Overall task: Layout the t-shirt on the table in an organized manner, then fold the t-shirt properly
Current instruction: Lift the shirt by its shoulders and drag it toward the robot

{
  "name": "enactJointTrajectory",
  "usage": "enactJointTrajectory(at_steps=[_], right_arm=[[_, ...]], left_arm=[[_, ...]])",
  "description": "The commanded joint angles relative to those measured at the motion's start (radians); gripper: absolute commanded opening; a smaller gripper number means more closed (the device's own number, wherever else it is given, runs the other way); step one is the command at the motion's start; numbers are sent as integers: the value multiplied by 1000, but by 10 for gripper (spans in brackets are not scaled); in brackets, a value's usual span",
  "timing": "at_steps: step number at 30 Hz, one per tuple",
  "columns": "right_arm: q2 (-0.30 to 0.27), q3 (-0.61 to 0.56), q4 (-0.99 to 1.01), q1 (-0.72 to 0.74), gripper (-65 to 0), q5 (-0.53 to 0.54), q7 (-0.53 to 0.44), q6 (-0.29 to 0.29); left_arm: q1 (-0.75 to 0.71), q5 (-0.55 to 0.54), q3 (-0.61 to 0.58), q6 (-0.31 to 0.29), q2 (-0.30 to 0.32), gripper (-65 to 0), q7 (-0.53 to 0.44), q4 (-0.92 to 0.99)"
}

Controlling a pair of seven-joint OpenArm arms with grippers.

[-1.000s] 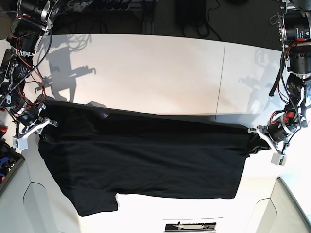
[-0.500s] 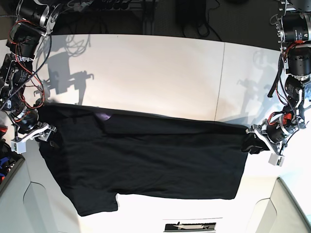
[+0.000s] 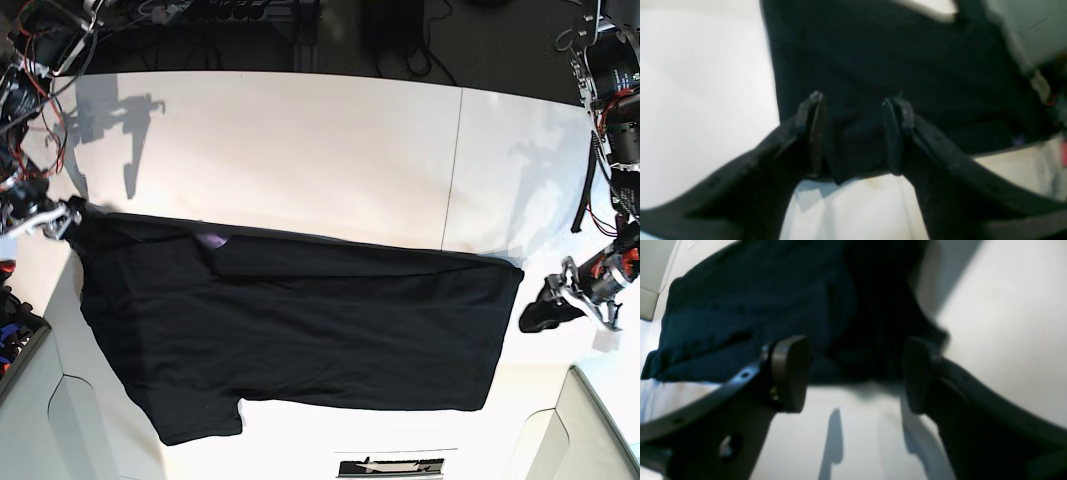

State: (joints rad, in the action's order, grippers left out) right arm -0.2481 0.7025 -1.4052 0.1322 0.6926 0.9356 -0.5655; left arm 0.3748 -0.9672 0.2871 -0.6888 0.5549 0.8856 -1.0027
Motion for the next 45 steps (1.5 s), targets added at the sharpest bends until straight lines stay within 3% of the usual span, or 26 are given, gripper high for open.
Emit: enactJointTrajectory(at_steps=[1, 8, 11, 15, 18, 20, 25, 30, 38, 45], right_arm=[[-20, 24, -20, 4, -226, 27, -26, -7], [-20, 136, -15, -63, -226, -6, -72, 2], [-20, 133, 14, -59, -226, -47, -115, 39], [-20, 107, 62, -55, -226, -50, -165, 42], [-20, 81, 91, -55, -226, -50, -190, 44], [-20, 63, 100, -55, -226, -51, -200, 47], [-8, 38, 101, -39, -226, -77, -206, 46], [23, 35, 101, -5, -226, -88, -202, 47], [46, 22, 101, 10, -226, -110, -208, 49], [92, 18, 104, 61, -226, -156, -214, 51]], left_arm=[[18, -41, 17, -9, 19, -341, 4, -19], [-73, -68, 23, -9, 10, -341, 2, -19], [-109, -66, 24, -9, 10, -341, -29, -19], [-138, -52, 48, -9, 10, -341, -40, -19], [-151, 5, 59, -9, 10, -340, -121, -16], [-151, 57, 58, -9, 4, -337, -158, -13], [-151, 113, 58, -9, -26, -244, -184, -7], [-136, 207, 53, 31, -55, -244, -284, 83], [-45, 251, 53, 31, -87, -244, -302, 217], [-36, 254, 52, 31, -132, -244, -306, 226]])
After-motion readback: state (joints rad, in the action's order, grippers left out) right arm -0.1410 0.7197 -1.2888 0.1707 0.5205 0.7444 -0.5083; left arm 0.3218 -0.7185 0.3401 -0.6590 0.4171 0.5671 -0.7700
